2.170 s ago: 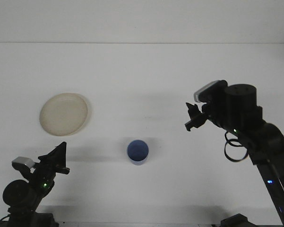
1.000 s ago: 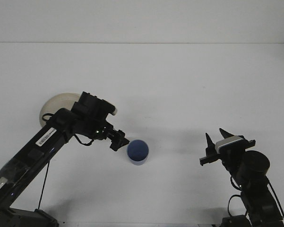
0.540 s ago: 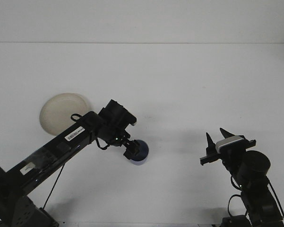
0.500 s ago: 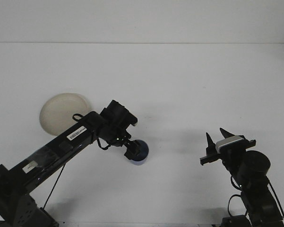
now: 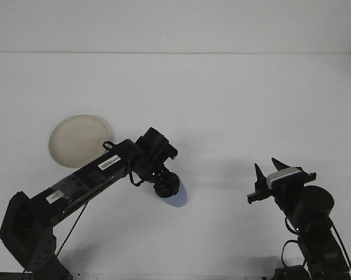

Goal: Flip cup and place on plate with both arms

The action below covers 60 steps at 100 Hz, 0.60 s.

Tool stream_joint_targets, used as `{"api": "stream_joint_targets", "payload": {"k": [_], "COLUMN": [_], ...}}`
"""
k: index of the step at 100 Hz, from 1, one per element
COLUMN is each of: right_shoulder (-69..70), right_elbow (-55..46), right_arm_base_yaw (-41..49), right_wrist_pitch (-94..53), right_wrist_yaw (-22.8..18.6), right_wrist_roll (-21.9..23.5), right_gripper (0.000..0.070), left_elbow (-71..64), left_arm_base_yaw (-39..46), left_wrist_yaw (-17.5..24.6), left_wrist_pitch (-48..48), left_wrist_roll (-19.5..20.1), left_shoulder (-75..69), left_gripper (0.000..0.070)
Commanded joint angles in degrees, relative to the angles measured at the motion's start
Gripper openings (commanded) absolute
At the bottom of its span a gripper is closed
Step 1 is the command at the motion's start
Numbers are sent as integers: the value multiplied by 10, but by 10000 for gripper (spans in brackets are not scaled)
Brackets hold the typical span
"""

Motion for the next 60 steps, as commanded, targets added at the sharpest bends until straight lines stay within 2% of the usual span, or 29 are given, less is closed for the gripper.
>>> {"api": "stream_joint_targets", "payload": {"k": [1, 24, 52, 60], "right_shoulder": [2, 2, 2, 2], "right_elbow": [4, 4, 4, 4], "right_arm_base_yaw": [1, 1, 1, 1], "right_wrist_pitch": [6, 5, 2, 1], "right_wrist_yaw": [-1, -1, -1, -1], "right_wrist_roll": [8, 8, 8, 8], "right_gripper": [344, 344, 344, 344], "left_elbow": [12, 40, 113, 132], "left_arm_base_yaw": [-4, 26, 147, 204], "left_wrist_yaw": [-1, -6, -87, -92], "left_wrist_pitch": [-4, -48, -98, -112], "left_wrist_roll": [-6, -5, 3, 7], "left_shoulder": [11, -39, -154, -175], "left_gripper": [13, 13, 13, 13]}}
